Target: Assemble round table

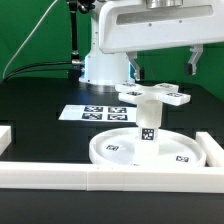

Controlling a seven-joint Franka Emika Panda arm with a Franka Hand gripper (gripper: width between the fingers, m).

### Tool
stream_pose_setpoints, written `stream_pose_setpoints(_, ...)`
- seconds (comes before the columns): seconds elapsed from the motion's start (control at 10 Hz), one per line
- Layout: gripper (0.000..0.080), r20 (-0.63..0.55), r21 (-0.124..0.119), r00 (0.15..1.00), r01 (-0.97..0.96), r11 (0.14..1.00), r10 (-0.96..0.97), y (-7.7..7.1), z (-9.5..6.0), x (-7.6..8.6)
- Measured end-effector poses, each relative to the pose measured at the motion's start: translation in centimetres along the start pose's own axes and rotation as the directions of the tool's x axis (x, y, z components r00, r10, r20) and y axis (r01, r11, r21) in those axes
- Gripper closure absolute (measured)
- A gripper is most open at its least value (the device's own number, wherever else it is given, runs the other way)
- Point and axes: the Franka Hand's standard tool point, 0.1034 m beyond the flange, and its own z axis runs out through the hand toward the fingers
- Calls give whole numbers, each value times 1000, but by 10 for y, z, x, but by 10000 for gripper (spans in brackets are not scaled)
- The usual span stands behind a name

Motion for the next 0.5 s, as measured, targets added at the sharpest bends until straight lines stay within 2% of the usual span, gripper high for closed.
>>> stream_pose_setpoints(0.2,150,0,-1,994,113,994,-113,1,0,0)
stream_pose_setpoints(0.5,150,25,-37,884,468,883,-467,6,-1,1)
